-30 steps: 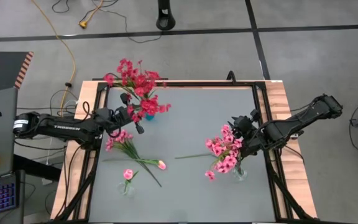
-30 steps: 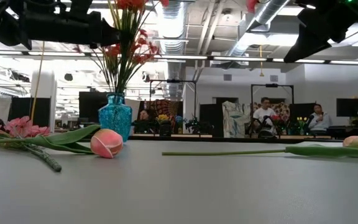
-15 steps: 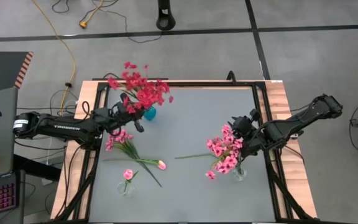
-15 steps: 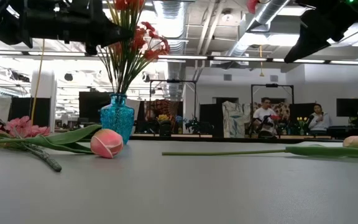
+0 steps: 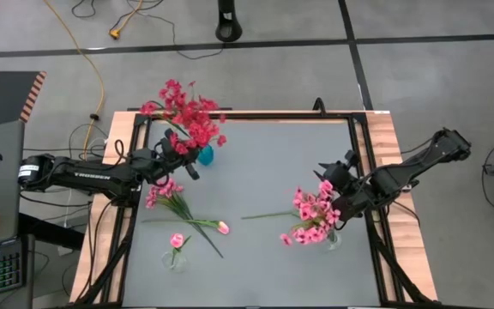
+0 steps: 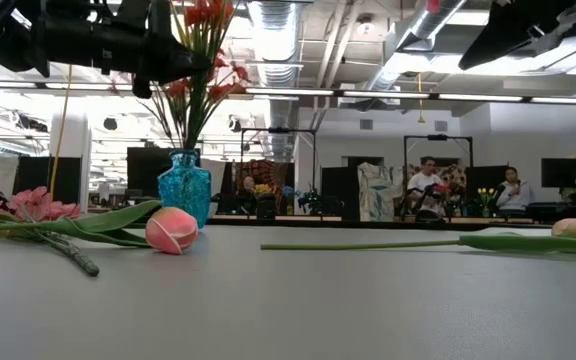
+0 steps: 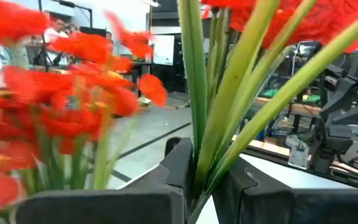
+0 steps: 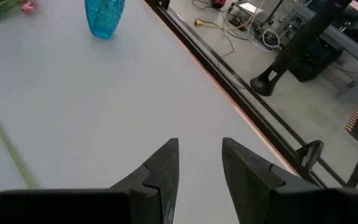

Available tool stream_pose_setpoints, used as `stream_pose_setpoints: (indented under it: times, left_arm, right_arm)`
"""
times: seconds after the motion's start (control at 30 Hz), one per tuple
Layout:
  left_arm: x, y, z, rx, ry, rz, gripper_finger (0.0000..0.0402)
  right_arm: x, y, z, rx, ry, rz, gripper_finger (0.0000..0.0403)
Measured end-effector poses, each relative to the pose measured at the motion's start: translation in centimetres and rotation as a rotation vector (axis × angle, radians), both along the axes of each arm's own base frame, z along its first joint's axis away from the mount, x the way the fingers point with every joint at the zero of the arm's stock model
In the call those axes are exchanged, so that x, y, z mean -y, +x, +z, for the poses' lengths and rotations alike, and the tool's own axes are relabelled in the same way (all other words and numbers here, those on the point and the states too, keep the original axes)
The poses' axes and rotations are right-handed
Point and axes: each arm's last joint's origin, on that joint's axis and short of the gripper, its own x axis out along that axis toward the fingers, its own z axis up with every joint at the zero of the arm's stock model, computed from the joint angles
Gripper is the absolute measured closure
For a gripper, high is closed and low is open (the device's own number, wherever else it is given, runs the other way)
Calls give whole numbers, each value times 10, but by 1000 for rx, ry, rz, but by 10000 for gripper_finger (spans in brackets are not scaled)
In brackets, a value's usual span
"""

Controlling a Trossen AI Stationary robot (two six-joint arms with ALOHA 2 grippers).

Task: Sort flowers into vase by color
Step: Put the red flowers into the blue vase

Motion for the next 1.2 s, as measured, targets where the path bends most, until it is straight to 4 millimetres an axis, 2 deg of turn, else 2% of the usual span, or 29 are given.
stream_pose_setpoints:
  times: [0.23, 0.43, 0.9, 1.2]
  left_arm:
    - [2, 1, -1, -2, 0, -91, 379]
    - [2, 1, 0, 34, -44, -103, 383]
    - [-1, -3, 8, 196, -140, 26, 384]
    - [-3, -3, 6, 196, -177, 90, 399]
  right_arm:
    - [-1, -1, 3, -1, -3, 9, 255]
    - [-1, -1, 3, -8, -12, 13, 255]
    - [-1, -1, 3, -55, -57, 46, 255]
    - [-1, -1, 3, -55, -57, 46, 255]
